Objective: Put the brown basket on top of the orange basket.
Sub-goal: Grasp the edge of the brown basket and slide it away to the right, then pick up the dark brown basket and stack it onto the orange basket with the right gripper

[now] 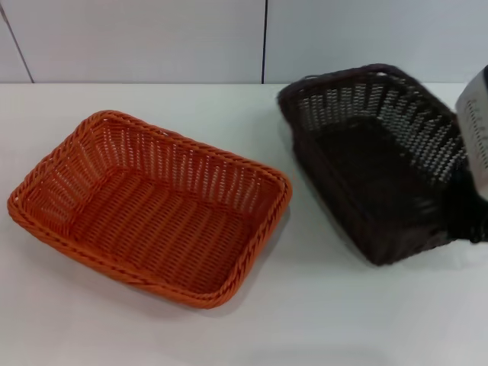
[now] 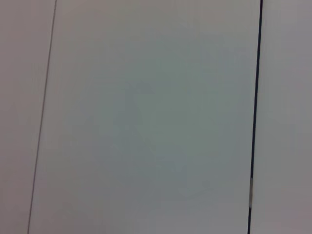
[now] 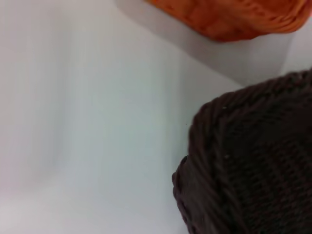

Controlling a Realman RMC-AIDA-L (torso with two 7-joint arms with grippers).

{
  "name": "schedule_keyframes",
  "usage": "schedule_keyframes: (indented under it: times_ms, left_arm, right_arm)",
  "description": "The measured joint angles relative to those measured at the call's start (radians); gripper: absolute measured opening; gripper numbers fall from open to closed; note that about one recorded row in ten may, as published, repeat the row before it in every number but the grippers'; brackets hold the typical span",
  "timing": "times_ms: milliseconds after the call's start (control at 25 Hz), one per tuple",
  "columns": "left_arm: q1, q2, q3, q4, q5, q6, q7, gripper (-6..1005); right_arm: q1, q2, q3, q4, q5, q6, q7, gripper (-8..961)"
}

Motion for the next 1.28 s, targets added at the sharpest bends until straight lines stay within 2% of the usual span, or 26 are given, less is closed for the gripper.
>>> schedule_keyframes:
  times_ms: [320, 600, 720, 800, 1000, 1280]
  left_arm:
    - [0.0, 0.0, -0.008, 0.002, -0.004, 0.03, -0.002, 801]
    - [0.003, 0.0, -0.011, 0.009, -0.007, 0.039, -0.007, 801]
    - [0.004, 0.0, -0.014, 0.009, -0.008, 0.039, -0.007, 801]
    - [0.004, 0.0, -0.019, 0.01, -0.008, 0.038, -0.008, 801]
    - [-0.006, -0.001, -0.02, 0.018, -0.008, 0.033, -0.008, 801]
    - [-0.006, -0.004, -0.031, 0.02, -0.008, 0.034, -0.009, 801]
  right_arm:
    - [0.007, 0.013, 0.021, -0.245, -0.053, -0.109, 0.031, 147]
    - [0.028, 0.018, 0.009, -0.393, -0.054, -0.128, 0.04, 146]
    - [0.035, 0.019, -0.017, -0.406, -0.044, -0.114, 0.034, 146]
    - [0.042, 0.021, -0.078, -0.427, -0.026, -0.067, 0.026, 146]
    - [0.048, 0.023, -0.15, -0.454, 0.046, -0.007, -0.047, 145]
    - [0.094, 0.02, -0.203, -0.448, 0.134, 0.004, -0.118, 145]
